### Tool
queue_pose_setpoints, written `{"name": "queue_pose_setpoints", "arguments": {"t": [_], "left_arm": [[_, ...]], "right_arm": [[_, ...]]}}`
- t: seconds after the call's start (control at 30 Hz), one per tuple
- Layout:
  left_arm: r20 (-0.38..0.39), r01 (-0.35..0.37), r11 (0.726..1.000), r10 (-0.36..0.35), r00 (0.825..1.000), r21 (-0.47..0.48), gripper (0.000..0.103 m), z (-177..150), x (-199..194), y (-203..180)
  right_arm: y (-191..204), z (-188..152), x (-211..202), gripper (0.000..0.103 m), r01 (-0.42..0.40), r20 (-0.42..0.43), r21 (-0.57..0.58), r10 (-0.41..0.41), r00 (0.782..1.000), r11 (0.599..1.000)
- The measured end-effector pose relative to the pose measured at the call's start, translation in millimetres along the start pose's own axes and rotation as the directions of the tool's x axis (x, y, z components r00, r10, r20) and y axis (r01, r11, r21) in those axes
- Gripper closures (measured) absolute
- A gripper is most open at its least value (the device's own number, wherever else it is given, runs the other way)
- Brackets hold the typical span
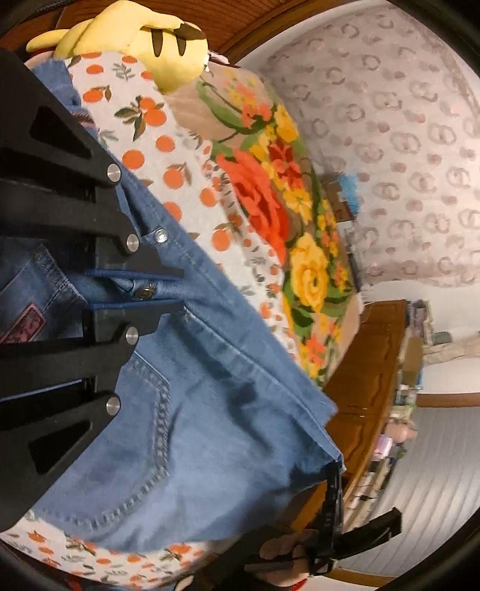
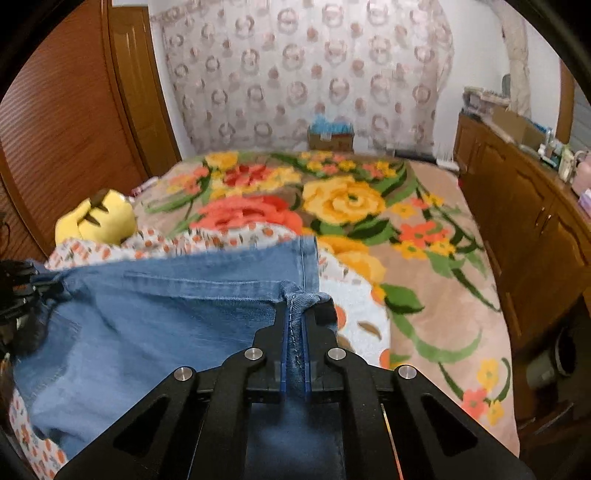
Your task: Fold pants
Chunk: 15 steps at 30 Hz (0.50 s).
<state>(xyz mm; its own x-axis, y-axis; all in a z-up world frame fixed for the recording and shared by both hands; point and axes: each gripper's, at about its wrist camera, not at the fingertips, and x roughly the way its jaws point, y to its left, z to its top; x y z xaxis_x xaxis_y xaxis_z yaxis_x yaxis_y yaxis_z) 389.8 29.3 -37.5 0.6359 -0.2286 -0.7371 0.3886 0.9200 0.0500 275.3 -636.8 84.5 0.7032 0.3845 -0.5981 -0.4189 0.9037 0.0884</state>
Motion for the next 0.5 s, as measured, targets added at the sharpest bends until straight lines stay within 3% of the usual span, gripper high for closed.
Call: {"name": "queue_pose_setpoints", "arguments": {"t": [0.1, 0.23, 0.33, 0.47, 0.5], "left_arm": [[0.033, 0.017, 1.000, -0.016, 0.999, -0.010, 0.093, 7, -16, 4], [0.086, -0.033, 0.998, 0.038, 0.996, -0.061, 0.093, 16, -24, 18], [0.067, -0.066, 0.994, 0.073, 0.995, -0.091, 0.093, 19, -6, 31], [0.014, -0.062, 0.992, 0.064, 0.998, -0.114, 0.092, 12, 25, 40], [0.008, -0.059, 0.991, 0.060, 0.998, -0.121, 0.089, 8, 29, 40]], "right_arm": [[4, 12, -21, 0.098, 0.014, 0.077, -0.004, -0.014, 0.997, 1.000], [16, 27, -21, 0.098, 0.039, 0.120, -0.020, -0.037, 0.992, 0.999], [29, 32, -1, 0.098, 0.067, 0.102, -0.032, -0.063, 0.993, 0.997], [39, 31, 45, 0.098, 0.118, 0.014, -0.033, -0.118, 0.993, 0.992], [41, 28, 52, 0.092, 0.124, -0.008, -0.032, -0.124, 0.992, 0.992]]}}
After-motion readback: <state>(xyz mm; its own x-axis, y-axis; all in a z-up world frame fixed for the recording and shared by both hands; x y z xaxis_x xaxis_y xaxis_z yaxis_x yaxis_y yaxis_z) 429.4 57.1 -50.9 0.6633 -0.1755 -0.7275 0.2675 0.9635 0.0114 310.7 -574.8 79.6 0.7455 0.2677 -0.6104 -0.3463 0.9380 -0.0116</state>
